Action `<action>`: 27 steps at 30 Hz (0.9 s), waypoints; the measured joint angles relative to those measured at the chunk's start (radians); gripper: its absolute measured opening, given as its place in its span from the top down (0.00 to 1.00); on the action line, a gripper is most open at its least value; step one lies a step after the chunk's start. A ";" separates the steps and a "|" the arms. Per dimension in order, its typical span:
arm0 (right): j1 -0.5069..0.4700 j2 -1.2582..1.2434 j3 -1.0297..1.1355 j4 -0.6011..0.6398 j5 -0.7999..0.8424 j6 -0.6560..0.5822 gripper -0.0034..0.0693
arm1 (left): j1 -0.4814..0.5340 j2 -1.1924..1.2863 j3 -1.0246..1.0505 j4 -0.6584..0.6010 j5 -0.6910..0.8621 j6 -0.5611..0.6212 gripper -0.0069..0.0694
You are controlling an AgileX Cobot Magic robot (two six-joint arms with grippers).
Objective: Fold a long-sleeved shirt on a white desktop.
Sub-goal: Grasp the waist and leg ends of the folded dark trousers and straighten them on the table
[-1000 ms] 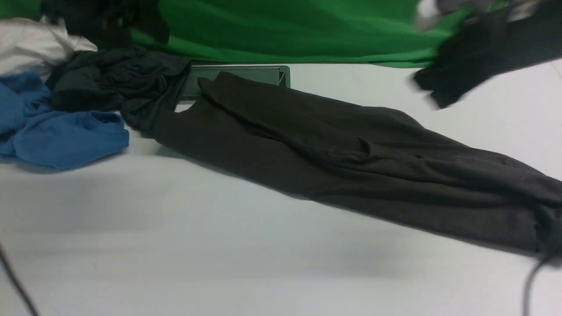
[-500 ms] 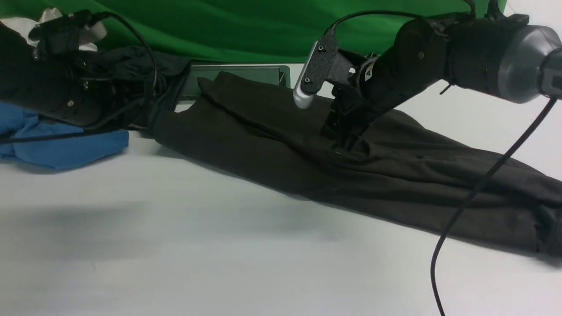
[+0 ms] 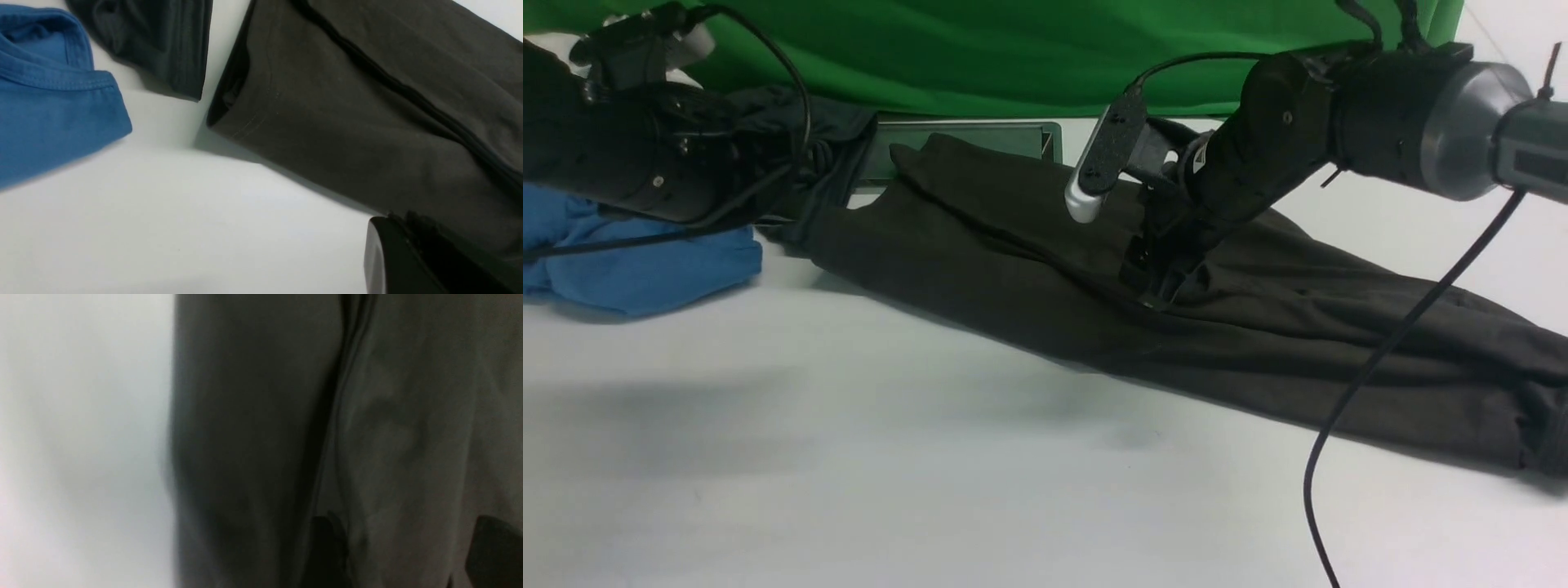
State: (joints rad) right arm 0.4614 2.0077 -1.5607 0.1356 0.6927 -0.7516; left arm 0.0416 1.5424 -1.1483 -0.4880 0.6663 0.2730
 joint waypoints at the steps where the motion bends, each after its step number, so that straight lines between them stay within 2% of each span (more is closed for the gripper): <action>1: 0.000 0.008 0.000 0.002 -0.017 0.000 0.31 | 0.000 0.000 0.000 0.000 0.000 0.003 0.83; 10: 0.002 0.042 0.021 0.059 -0.050 0.000 0.31 | 0.000 0.000 0.000 0.000 0.000 0.007 0.83; 13: 0.002 0.053 0.031 0.061 -0.060 -0.005 0.34 | 0.000 0.000 0.000 0.001 -0.001 0.007 0.82; 18: 0.002 0.079 0.031 0.064 -0.080 -0.010 0.53 | 0.000 0.000 0.000 0.002 -0.004 0.007 0.82; 19: 0.002 0.082 0.032 0.064 -0.083 -0.012 0.62 | 0.000 0.000 0.000 0.003 -0.005 0.007 0.82; 20: 0.002 0.082 0.032 0.064 -0.086 -0.012 0.64 | 0.000 0.000 0.000 0.003 -0.005 0.007 0.81; 21: 0.001 0.082 0.030 0.064 -0.089 -0.012 0.74 | 0.000 0.000 0.000 0.004 -0.005 0.007 0.81; 22: 0.001 0.082 0.030 0.064 -0.090 -0.012 0.75 | 0.000 0.000 0.000 0.004 -0.005 0.007 0.81; 25: 0.001 0.082 0.030 0.064 -0.096 -0.013 0.88 | 0.000 0.000 0.000 0.010 -0.006 0.007 0.81; 27: 0.001 0.082 0.030 0.064 -0.096 -0.014 0.89 | 0.000 0.000 0.000 0.013 -0.006 0.007 0.81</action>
State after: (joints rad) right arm 0.4625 2.0900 -1.5308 0.1998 0.5966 -0.7654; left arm 0.0416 1.5424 -1.1483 -0.4754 0.6599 0.2796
